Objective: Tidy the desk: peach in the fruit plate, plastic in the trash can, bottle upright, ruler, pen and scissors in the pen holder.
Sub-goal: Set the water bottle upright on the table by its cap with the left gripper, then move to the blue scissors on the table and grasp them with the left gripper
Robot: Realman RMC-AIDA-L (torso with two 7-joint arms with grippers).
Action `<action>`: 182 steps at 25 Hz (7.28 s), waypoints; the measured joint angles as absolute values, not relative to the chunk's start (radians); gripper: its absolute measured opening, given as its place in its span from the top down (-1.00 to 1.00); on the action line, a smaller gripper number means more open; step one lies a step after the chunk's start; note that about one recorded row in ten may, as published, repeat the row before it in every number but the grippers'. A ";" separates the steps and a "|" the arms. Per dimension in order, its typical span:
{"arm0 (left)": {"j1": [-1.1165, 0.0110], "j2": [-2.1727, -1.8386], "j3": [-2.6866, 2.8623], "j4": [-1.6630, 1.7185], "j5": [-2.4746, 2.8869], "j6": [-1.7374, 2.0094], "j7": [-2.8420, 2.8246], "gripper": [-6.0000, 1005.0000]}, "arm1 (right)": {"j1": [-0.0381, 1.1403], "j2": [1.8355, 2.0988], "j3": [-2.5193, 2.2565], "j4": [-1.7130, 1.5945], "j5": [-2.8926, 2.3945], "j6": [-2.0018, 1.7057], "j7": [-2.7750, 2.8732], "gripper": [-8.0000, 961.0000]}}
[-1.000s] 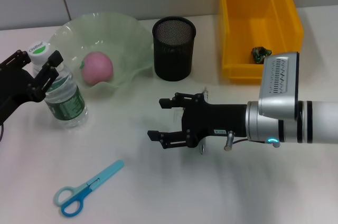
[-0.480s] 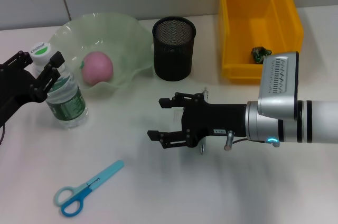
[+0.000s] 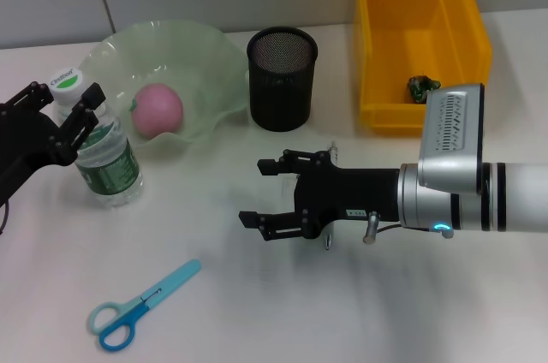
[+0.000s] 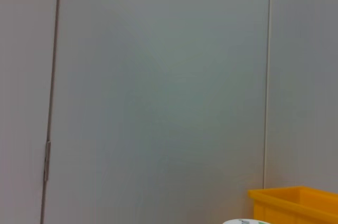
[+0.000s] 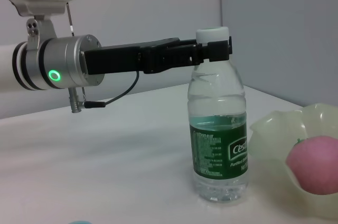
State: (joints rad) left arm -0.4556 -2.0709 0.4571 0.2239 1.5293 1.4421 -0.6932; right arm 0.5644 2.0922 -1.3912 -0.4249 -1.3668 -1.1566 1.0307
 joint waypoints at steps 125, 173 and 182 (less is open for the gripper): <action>-0.634 -2.075 1.440 1.425 2.572 1.784 -2.205 -0.62 | 0.514 2.021 -1.310 -0.696 -1.797 -1.367 1.462 -0.73; -0.705 -2.079 1.537 1.239 2.597 1.745 -2.386 -0.62 | 0.516 2.036 -1.285 -0.685 -1.830 -1.364 1.479 -0.73; -0.704 -2.079 1.541 1.220 2.597 1.737 -2.373 -0.62 | 0.518 2.037 -1.285 -0.686 -1.830 -1.364 1.488 -0.73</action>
